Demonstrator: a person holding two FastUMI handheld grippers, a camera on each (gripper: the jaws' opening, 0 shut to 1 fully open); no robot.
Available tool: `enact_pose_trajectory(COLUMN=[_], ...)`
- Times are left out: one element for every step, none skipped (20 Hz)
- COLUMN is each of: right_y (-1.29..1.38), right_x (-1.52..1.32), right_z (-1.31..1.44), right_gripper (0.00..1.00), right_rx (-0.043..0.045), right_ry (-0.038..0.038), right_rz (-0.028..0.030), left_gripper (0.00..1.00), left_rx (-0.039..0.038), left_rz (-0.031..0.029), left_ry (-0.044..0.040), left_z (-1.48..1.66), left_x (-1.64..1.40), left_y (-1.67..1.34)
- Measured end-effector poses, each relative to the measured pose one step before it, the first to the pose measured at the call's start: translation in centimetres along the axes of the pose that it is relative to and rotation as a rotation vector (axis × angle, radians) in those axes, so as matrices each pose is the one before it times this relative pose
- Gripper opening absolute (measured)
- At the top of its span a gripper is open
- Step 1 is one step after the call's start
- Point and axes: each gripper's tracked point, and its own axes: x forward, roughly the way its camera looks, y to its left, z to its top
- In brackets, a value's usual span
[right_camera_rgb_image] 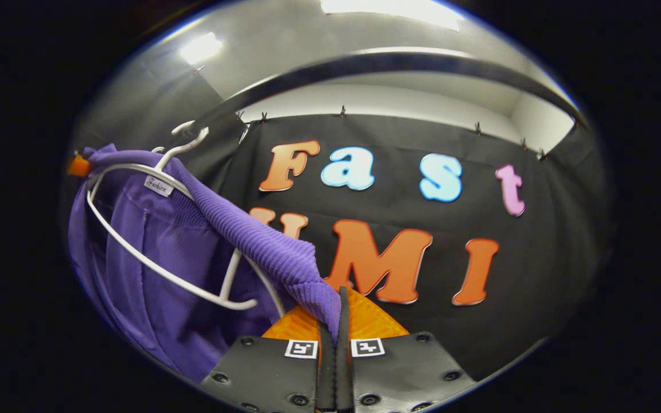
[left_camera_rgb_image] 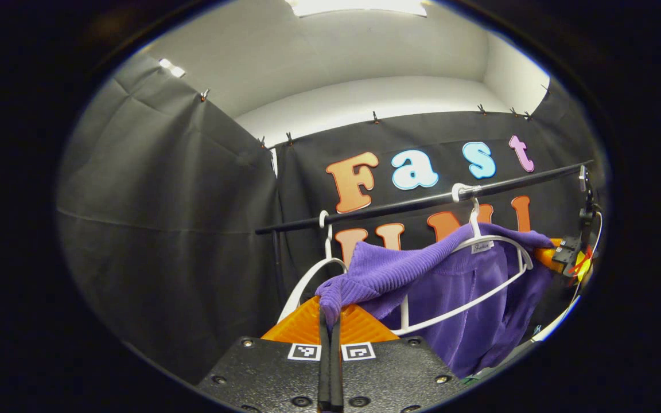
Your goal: Grasp the clothes on the hanger with both hands and then place them into the laundry hamper below.
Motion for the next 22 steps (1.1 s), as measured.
enact_pose_trajectory(right_y=[-0.318,0.086,0.239,0.281,0.385,0.577,0.521,0.497,0.409,0.191,0.082,0.112,0.251,0.175,-0.046,-0.030,0.061,0.191,0.220,0.240,0.035,-0.158], right_x=[0.848,0.415,0.343,0.260,0.197,0.251,0.105,-0.357,-0.208,-0.163,-0.024,0.444,0.262,-0.087,-0.136,-0.020,0.145,-0.008,-0.045,0.013,0.218,0.195], right_z=[0.647,-0.553,-0.867,-0.877,-0.979,-0.991,-1.069,-0.770,-0.084,-0.211,-0.317,-0.265,-0.050,-0.082,0.006,-0.173,-0.373,-0.282,0.038,-0.039,-0.066,0.172], right_gripper=[0.07,0.08,0.08,0.07,0.08,0.08,0.08,0.07,0.05,0.08,0.05,0.08,0.05,0.08,0.08,0.08,0.08,0.08,0.08,0.08,0.08,0.08], right_rx=[-0.03096,0.00486,0.02769,0.04661,0.05903,0.04796,0.02591,0.01305,0.00563,0.01427,0.01742,0.03754,0.04543,0.03461,-0.00403,-0.03351,-0.02389,-0.01800,0.00575,0.03241,0.03733,0.02373], right_ry=[-0.03809,0.01685,0.02787,0.01917,0.01281,0.01083,0.00414,-0.00059,-0.01054,-0.00725,0.00923,0.00143,0.00956,0.00971,-0.00867,-0.00593,0.00722,0.00068,-0.00336,-0.00520,-0.00370,-0.00576], right_rz=[-0.00730,0.01476,0.01969,0.02407,0.02636,0.03018,0.02555,0.02023,0.00766,0.00152,0.00520,0.00890,0.00531,0.00063,-0.00484,-0.00276,-0.00344,0.00179,0.00243,0.00764,0.00865,0.00202], left_gripper=[0.00,0.00,0.00,0.00,0.00,0.00,0.00,0.00,0.02,0.00,0.00,0.00,0.00,0.01,0.00,0.00,0.00,0.00,0.00,0.00,0.00,0.00], left_rx=[0.02818,0.00846,-0.01349,-0.02218,-0.01294,-0.01271,-0.01975,-0.02217,-0.01817,-0.00543,0.00240,-0.01101,-0.01768,-0.01165,0.00209,0.01096,0.01331,0.00876,-0.00519,-0.01346,-0.01347,-0.01374], left_rz=[0.01253,-0.00463,-0.02174,-0.01935,-0.01409,-0.01257,-0.01362,-0.00813,-0.00498,-0.00466,-0.00196,-0.00290,-0.00282,0.00500,0.00818,0.00545,0.00377,0.00164,-0.00059,0.00057,-0.00213,-0.00704], left_ry=[-0.02262,-0.00780,-0.00127,0.00328,0.01394,0.02183,0.02160,0.01669,0.00018,-0.01745,-0.00920,0.00799,0.01769,0.00489,-0.00778,-0.00358,0.00229,0.00024,-0.00523,-0.00531,-0.00549,0.00406], left_z=[0.904,0.479,0.101,-0.144,-0.749,-1.207,-1.215,-1.007,-0.622,-0.004,-0.153,-0.473,-0.642,-0.187,0.164,-0.071,-0.218,-0.148,0.051,0.040,0.032,0.001], left_x=[0.260,0.349,0.377,0.350,0.134,0.040,-0.158,-0.195,-0.318,-0.328,-0.077,0.067,-0.060,0.008,-0.202,0.002,-0.189,-0.107,-0.347,-0.267,-0.092,-0.080], left_y=[0.178,0.048,-0.255,-0.223,-0.103,-0.238,-0.213,-0.171,-0.119,-0.141,-0.086,-0.129,-0.290,-0.021,0.079,-0.124,-0.181,-0.008,-0.109,0.049,0.093,-0.033])
